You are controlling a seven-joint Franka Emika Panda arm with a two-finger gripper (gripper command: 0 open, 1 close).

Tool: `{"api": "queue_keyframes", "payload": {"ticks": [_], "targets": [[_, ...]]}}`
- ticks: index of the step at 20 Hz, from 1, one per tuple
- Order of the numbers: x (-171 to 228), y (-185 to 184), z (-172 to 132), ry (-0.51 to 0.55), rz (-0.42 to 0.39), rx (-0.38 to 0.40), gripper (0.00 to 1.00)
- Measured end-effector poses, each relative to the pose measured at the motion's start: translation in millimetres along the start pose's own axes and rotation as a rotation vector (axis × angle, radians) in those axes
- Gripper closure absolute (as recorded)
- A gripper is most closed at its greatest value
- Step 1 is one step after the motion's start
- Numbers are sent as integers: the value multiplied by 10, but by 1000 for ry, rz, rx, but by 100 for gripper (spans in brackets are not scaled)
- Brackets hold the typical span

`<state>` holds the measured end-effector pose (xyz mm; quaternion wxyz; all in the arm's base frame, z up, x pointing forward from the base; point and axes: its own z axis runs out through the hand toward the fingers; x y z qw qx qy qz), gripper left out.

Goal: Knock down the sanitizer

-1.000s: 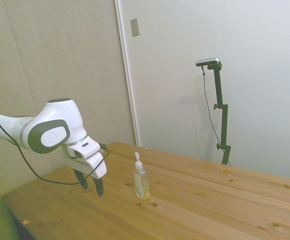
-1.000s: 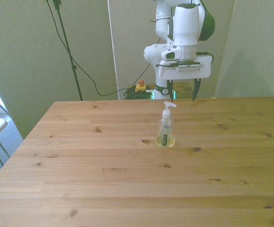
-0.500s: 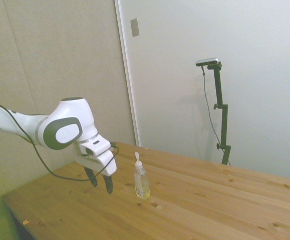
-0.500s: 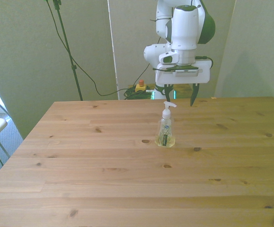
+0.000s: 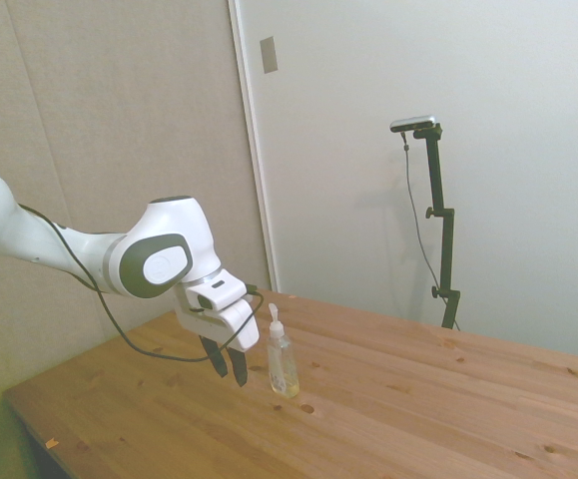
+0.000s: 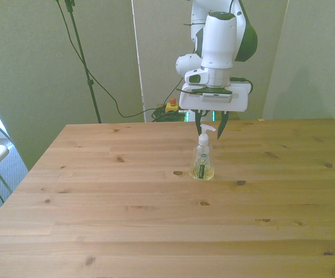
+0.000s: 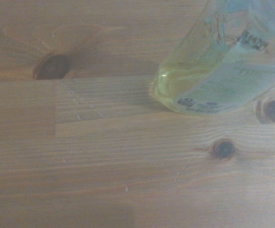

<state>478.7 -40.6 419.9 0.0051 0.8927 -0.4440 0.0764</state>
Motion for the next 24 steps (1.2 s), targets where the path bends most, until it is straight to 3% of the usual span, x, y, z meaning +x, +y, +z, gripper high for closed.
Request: {"api": "queue_keyframes", "payload": {"ticks": [15, 24], "targets": [[415, -376, 250, 28, 64, -13, 100], [765, -596, 237, 65, 124, 24, 100]]}}
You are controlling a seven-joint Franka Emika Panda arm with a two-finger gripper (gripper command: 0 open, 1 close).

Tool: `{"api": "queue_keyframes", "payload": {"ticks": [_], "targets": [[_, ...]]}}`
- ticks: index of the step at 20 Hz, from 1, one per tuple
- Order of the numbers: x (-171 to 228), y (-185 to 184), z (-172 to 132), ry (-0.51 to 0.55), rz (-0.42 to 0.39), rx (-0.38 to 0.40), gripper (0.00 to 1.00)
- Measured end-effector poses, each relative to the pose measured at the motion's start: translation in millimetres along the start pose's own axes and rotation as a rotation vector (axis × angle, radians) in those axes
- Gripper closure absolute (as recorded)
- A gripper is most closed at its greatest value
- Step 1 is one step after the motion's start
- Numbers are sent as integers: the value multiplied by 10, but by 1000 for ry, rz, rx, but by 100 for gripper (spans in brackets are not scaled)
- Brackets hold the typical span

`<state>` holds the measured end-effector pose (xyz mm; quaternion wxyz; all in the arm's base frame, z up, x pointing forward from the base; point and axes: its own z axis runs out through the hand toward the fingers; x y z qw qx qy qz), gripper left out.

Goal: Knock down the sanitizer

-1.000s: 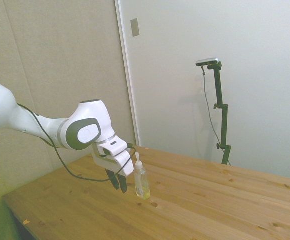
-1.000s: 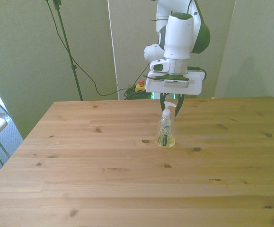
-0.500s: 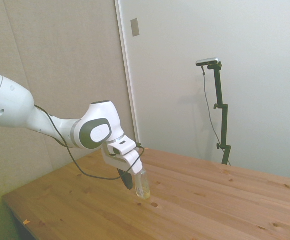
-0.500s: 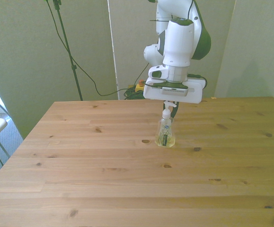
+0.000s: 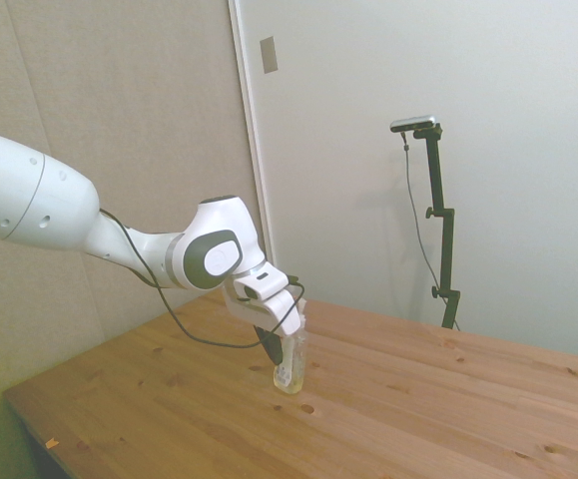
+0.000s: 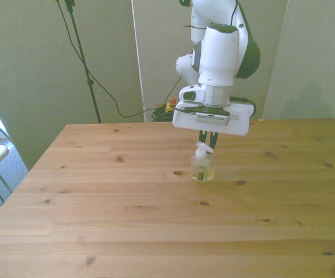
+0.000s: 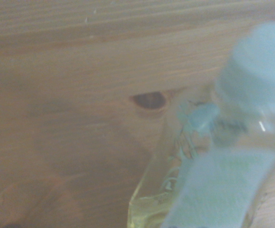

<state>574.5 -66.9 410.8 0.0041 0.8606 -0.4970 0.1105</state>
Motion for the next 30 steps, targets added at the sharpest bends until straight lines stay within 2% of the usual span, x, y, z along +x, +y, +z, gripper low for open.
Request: {"api": "queue_keyframes", "payload": {"ticks": [8, 14, 19, 24, 25, 30], "targets": [[412, -62, 35, 52, 71, 41, 100], [555, -130, 106, 73, 96, 66, 100], [474, -167, 161, 54, 85, 64, 100], [202, -123, 166, 19, 40, 51, 100], [135, -108, 140, 13, 32, 49, 0], [-130, 7, 21, -14, 5, 37, 0]]}}
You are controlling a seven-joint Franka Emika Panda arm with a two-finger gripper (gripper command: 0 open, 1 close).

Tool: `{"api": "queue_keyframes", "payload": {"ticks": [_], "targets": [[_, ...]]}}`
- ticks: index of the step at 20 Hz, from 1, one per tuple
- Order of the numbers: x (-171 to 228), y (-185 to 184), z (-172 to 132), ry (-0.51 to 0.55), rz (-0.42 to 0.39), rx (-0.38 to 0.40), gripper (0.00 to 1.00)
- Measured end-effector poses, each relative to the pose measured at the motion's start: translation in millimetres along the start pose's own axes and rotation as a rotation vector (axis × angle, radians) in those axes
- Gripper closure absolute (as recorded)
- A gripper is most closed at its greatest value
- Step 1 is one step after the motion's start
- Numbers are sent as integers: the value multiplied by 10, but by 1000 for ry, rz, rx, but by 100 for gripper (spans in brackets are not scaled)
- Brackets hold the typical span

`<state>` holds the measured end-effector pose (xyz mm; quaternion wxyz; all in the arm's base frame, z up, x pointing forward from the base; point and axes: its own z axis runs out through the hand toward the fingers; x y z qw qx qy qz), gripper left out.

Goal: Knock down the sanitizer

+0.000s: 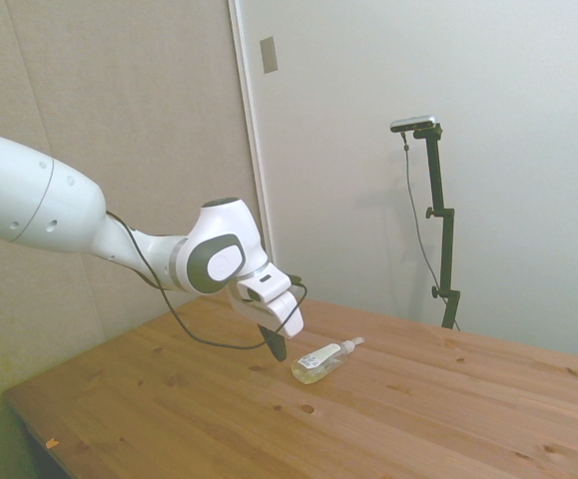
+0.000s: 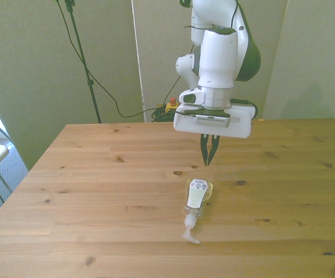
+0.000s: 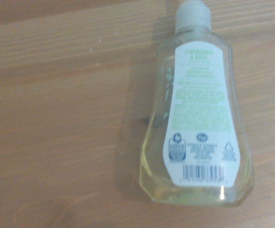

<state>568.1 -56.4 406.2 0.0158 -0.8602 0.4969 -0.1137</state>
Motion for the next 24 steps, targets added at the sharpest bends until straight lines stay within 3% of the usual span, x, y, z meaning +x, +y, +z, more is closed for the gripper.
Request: {"api": "queue_keyframes", "payload": {"ticks": [24], "targets": [[-702, 562, -197, -40, -66, -46, 0]]}}
